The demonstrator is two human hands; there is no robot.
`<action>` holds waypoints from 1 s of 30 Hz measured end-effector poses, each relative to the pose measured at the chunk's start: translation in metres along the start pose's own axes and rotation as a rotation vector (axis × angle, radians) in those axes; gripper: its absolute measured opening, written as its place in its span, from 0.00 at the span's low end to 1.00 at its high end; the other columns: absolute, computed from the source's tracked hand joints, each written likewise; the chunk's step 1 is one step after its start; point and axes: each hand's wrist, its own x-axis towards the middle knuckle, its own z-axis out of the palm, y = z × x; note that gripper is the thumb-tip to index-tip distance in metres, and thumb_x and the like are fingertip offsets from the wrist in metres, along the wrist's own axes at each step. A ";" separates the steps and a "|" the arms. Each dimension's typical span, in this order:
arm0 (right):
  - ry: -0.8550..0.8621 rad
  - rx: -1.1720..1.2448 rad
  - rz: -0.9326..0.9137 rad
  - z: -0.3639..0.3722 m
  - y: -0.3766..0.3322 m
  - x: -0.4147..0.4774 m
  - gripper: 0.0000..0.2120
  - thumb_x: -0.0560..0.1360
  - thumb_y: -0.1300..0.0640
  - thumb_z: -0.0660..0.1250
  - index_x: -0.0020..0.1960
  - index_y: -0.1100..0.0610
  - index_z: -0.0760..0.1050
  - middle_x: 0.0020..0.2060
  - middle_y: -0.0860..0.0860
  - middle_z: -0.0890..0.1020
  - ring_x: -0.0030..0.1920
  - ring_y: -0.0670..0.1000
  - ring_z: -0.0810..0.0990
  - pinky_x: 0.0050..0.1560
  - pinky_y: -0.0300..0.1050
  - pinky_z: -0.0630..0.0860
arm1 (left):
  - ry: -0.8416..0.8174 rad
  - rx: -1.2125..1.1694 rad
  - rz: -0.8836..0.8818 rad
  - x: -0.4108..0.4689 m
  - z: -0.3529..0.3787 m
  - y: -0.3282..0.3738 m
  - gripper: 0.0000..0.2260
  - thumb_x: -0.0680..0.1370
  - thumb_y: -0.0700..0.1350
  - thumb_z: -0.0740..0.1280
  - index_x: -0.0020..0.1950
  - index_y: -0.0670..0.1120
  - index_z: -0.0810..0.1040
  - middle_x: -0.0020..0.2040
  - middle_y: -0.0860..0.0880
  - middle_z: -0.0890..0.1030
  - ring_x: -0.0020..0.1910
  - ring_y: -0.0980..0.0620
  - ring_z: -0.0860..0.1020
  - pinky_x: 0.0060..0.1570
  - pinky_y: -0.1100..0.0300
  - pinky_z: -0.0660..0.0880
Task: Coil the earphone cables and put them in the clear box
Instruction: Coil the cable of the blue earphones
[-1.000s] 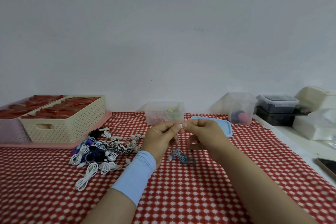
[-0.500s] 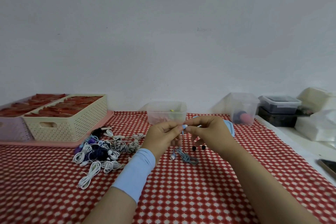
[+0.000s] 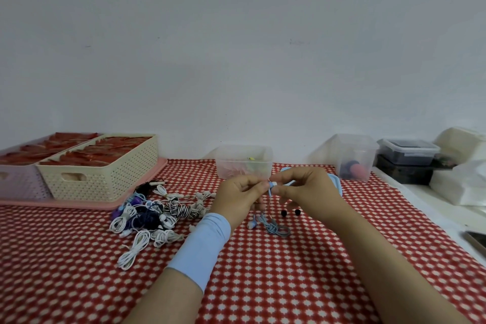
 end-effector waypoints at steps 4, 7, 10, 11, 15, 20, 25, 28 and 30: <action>-0.020 0.005 0.000 -0.001 -0.001 -0.001 0.05 0.72 0.60 0.77 0.47 0.53 0.86 0.38 0.54 0.87 0.35 0.55 0.82 0.35 0.45 0.83 | -0.040 -0.005 -0.030 0.000 0.000 0.000 0.05 0.79 0.42 0.68 0.49 0.45 0.85 0.36 0.47 0.82 0.34 0.52 0.80 0.46 0.51 0.82; -0.066 0.158 0.136 -0.004 -0.004 -0.002 0.09 0.75 0.56 0.74 0.54 0.54 0.85 0.44 0.53 0.87 0.38 0.52 0.83 0.41 0.49 0.83 | -0.071 -0.041 -0.042 -0.001 -0.001 0.002 0.06 0.79 0.42 0.68 0.50 0.44 0.85 0.38 0.45 0.81 0.33 0.54 0.79 0.44 0.55 0.81; -0.133 0.326 0.248 -0.006 -0.005 -0.003 0.10 0.79 0.55 0.68 0.58 0.56 0.84 0.49 0.53 0.87 0.40 0.51 0.82 0.42 0.49 0.81 | -0.108 -0.102 -0.058 -0.003 -0.003 0.006 0.07 0.80 0.41 0.66 0.52 0.42 0.84 0.38 0.47 0.81 0.33 0.57 0.77 0.39 0.61 0.79; -0.157 0.356 0.264 -0.006 -0.004 -0.004 0.11 0.80 0.55 0.67 0.58 0.57 0.84 0.49 0.53 0.87 0.40 0.50 0.82 0.41 0.48 0.81 | -0.117 -0.111 -0.063 -0.003 -0.003 0.006 0.07 0.80 0.40 0.66 0.52 0.42 0.84 0.38 0.48 0.81 0.33 0.57 0.77 0.39 0.62 0.79; -0.178 0.401 0.293 -0.003 -0.001 -0.004 0.09 0.78 0.58 0.68 0.54 0.58 0.85 0.43 0.53 0.86 0.38 0.48 0.81 0.38 0.45 0.80 | -0.147 -0.115 -0.073 -0.003 -0.002 0.005 0.08 0.80 0.41 0.66 0.53 0.41 0.83 0.39 0.47 0.81 0.35 0.56 0.78 0.41 0.61 0.79; -0.145 0.407 0.318 0.001 0.002 -0.003 0.09 0.77 0.57 0.70 0.53 0.59 0.86 0.43 0.54 0.85 0.38 0.50 0.81 0.37 0.45 0.80 | -0.157 -0.157 -0.085 -0.003 -0.002 0.003 0.07 0.80 0.40 0.65 0.53 0.41 0.83 0.39 0.49 0.83 0.35 0.57 0.79 0.42 0.61 0.79; -0.152 0.411 0.320 0.000 0.001 -0.003 0.10 0.76 0.57 0.70 0.54 0.59 0.85 0.44 0.56 0.85 0.37 0.48 0.81 0.36 0.44 0.79 | -0.160 -0.172 -0.112 -0.002 -0.002 0.001 0.08 0.80 0.40 0.66 0.53 0.40 0.83 0.43 0.43 0.81 0.37 0.54 0.78 0.43 0.59 0.79; -0.124 0.365 0.336 0.002 0.001 -0.004 0.09 0.76 0.57 0.72 0.53 0.59 0.85 0.44 0.56 0.85 0.36 0.49 0.81 0.37 0.44 0.80 | -0.160 -0.119 -0.114 -0.002 -0.003 0.000 0.08 0.80 0.41 0.66 0.53 0.40 0.83 0.41 0.43 0.81 0.37 0.53 0.78 0.41 0.60 0.79; -0.097 0.335 0.324 0.004 -0.001 -0.004 0.10 0.76 0.54 0.72 0.53 0.57 0.85 0.44 0.53 0.86 0.36 0.49 0.81 0.37 0.43 0.81 | -0.134 -0.114 -0.099 -0.001 -0.004 0.001 0.06 0.80 0.40 0.67 0.52 0.40 0.83 0.40 0.44 0.81 0.37 0.53 0.78 0.41 0.59 0.79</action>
